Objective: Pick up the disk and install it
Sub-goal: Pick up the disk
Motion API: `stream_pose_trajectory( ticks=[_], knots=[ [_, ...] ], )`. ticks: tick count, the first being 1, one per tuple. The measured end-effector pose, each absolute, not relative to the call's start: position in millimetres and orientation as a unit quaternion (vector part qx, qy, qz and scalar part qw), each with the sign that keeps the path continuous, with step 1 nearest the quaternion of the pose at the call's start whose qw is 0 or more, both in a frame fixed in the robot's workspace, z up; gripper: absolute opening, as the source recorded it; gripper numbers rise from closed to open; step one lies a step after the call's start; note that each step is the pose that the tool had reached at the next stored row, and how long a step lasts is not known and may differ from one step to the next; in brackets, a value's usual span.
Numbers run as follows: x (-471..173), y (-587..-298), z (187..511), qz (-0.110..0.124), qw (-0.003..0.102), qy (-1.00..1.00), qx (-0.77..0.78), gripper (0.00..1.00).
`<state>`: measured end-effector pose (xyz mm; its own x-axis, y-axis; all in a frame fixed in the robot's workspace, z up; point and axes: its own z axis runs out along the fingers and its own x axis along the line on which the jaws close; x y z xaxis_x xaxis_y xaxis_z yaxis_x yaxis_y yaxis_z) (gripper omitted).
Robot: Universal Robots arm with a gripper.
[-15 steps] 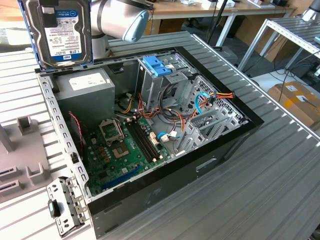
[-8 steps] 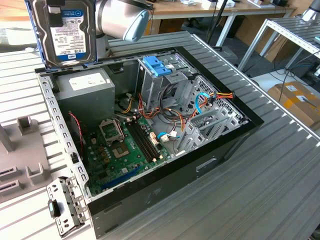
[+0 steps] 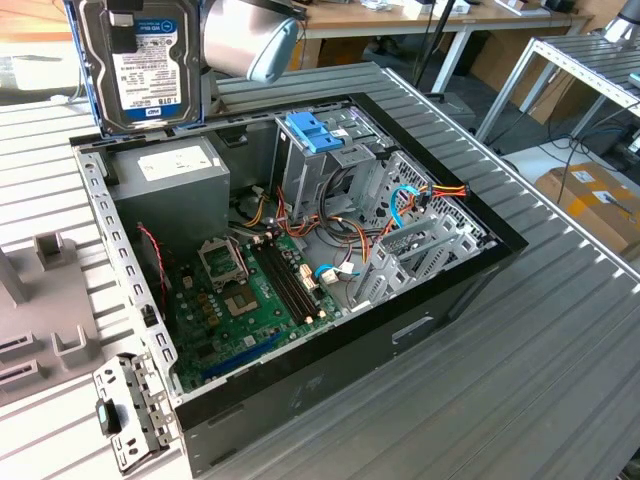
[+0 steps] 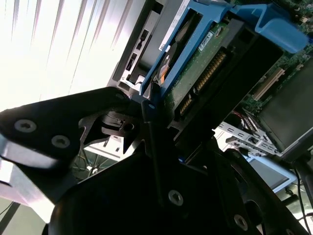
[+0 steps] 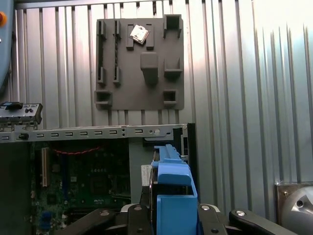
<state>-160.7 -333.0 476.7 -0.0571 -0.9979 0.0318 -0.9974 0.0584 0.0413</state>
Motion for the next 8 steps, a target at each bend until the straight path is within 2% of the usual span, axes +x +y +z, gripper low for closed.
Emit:
stream_pose_trajectory(
  ticks=[8],
  knots=[
    [-152.7,-334.8,476.7,-0.005,0.025,-0.727,0.686,0.36]
  ],
)
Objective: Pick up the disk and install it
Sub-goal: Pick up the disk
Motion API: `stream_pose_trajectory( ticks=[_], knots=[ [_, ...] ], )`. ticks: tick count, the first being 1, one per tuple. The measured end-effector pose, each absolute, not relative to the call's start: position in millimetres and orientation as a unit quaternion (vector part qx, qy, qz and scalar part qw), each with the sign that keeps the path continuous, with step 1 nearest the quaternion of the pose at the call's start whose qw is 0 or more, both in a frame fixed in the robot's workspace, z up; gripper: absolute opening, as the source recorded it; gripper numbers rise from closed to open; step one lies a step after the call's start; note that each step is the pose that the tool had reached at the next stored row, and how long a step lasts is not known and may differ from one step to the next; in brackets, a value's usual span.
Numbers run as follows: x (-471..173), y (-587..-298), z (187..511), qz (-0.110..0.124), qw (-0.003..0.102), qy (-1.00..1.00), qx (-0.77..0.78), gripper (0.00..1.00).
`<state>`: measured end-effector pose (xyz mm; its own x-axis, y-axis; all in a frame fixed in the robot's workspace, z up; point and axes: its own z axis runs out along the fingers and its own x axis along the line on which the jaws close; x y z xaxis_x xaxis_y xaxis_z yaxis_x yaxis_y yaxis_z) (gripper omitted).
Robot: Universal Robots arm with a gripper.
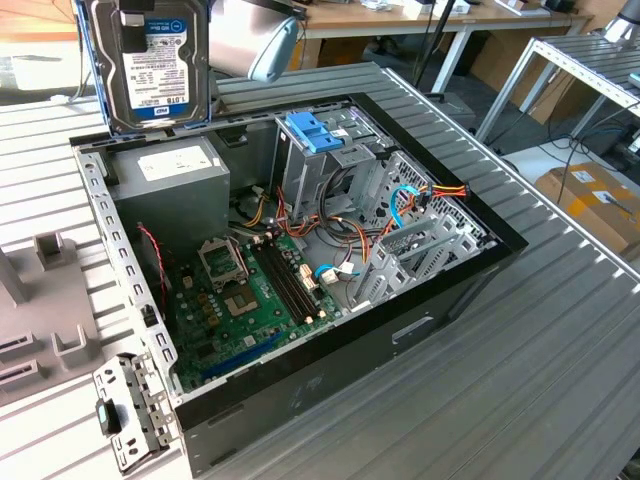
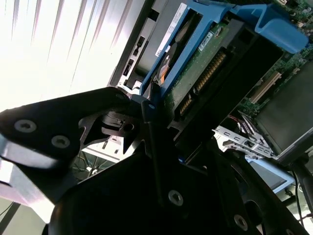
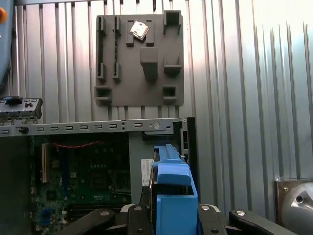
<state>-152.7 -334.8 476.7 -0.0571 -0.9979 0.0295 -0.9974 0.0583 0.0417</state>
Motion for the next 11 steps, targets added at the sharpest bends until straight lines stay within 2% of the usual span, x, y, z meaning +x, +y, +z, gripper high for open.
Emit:
stream_pose_trajectory(
  ticks=[11],
  knots=[
    [-150.7,-345.8,476.5,-0.012,0.018,-0.727,0.686,0.36]
  ],
)
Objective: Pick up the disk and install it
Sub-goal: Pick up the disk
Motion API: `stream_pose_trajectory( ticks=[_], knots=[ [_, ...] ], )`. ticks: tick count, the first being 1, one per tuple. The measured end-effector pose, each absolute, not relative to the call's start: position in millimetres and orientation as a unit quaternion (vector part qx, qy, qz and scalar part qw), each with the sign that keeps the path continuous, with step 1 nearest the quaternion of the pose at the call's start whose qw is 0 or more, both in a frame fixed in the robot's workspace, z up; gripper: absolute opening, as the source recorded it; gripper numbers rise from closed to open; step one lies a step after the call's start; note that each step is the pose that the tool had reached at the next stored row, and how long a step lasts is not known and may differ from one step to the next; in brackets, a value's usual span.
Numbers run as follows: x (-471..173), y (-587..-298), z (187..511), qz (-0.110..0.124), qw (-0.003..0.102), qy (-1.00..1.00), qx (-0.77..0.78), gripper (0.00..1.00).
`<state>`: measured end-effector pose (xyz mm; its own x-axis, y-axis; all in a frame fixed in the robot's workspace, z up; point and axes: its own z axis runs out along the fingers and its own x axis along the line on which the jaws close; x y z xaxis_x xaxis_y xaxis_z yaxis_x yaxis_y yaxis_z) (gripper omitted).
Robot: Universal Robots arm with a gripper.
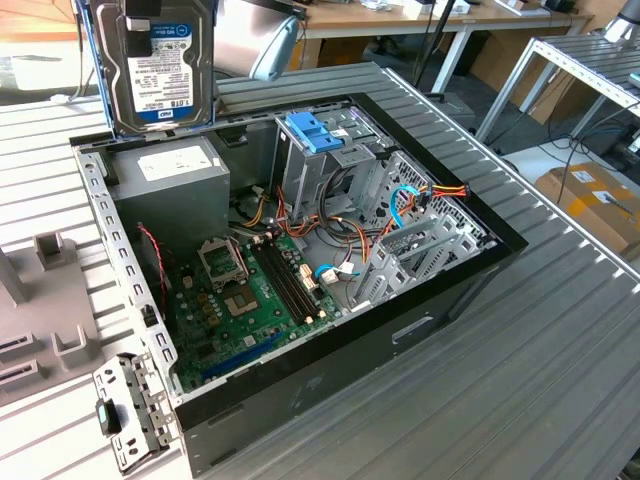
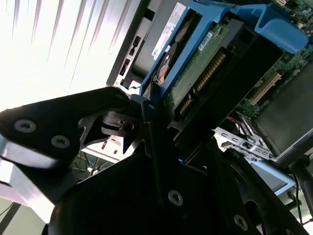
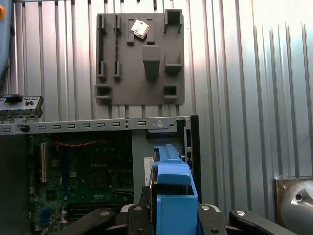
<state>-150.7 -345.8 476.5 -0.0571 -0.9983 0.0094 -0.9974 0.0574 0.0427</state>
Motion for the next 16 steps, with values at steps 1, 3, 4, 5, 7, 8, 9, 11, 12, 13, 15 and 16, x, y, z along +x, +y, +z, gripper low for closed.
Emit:
stream_pose_trajectory(
  ticks=[1,3,4,5,7,8,9,11,12,13,15,16],
  knots=[
    [-150.5,-346.5,476.5,-0.013,0.018,-0.727,0.686,0.36],
    [-150.2,-347.6,476.5,-0.013,0.017,-0.727,0.686,0.36],
    [-150.1,-348.2,476.4,-0.013,0.017,-0.727,0.686,0.36],
    [-149.9,-348.7,476.3,-0.014,0.017,-0.727,0.686,0.36],
    [-149.5,-349.6,476.4,-0.014,0.017,-0.727,0.686,0.36],
    [-149.3,-350.1,476.3,-0.014,0.016,-0.727,0.686,0.36],
    [-149.1,-350.4,476.3,-0.014,0.016,-0.727,0.686,0.36],
    [-148.3,-351.3,476.3,-0.014,0.016,-0.727,0.686,0.36],
    [-148.1,-351.6,476.3,-0.014,0.016,-0.727,0.686,0.36],
    [-147.9,-351.9,476.2,-0.014,0.016,-0.727,0.686,0.36],
    [-147.4,-352.5,476.1,-0.014,0.016,-0.727,0.686,0.36],
    [-147.2,-352.7,476.1,-0.014,0.016,-0.727,0.686,0.36]
  ],
)
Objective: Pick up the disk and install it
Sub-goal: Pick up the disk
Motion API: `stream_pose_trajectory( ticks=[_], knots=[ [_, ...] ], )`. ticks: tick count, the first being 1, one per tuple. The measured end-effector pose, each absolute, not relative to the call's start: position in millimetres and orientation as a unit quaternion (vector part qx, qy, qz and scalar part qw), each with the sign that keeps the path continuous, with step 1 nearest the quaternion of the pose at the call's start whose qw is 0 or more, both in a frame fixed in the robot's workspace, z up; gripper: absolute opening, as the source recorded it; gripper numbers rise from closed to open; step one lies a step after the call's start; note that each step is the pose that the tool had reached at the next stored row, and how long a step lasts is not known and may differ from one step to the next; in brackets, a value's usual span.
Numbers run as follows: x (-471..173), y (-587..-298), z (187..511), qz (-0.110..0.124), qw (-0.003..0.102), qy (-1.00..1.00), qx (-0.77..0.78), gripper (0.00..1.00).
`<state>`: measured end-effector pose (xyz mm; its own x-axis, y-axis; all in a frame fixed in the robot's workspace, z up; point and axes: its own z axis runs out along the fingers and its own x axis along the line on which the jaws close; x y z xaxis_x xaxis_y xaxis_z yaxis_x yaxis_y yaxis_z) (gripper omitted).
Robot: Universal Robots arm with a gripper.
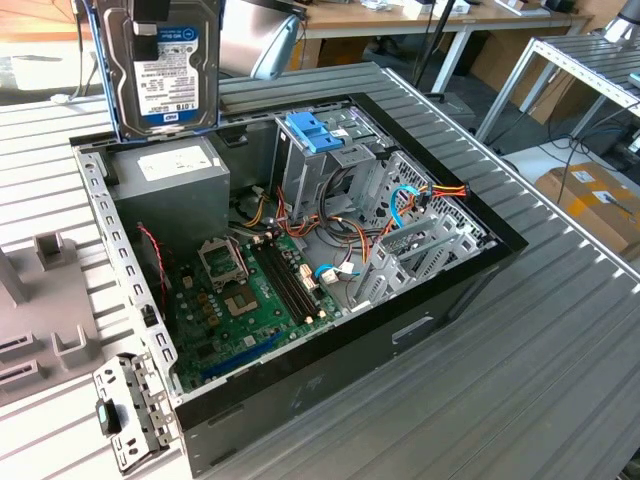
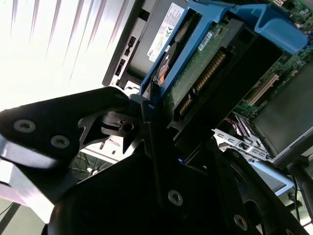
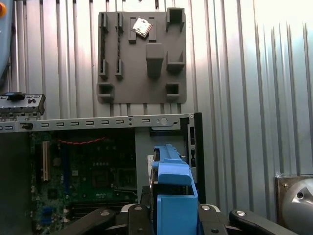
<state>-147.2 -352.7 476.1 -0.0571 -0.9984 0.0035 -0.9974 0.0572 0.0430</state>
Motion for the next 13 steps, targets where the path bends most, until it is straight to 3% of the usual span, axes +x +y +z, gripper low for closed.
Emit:
stream_pose_trajectory(
  ticks=[13],
  knots=[
    [-144.0,-354.4,475.9,-0.014,0.016,-0.727,0.686,0.36]
  ],
)
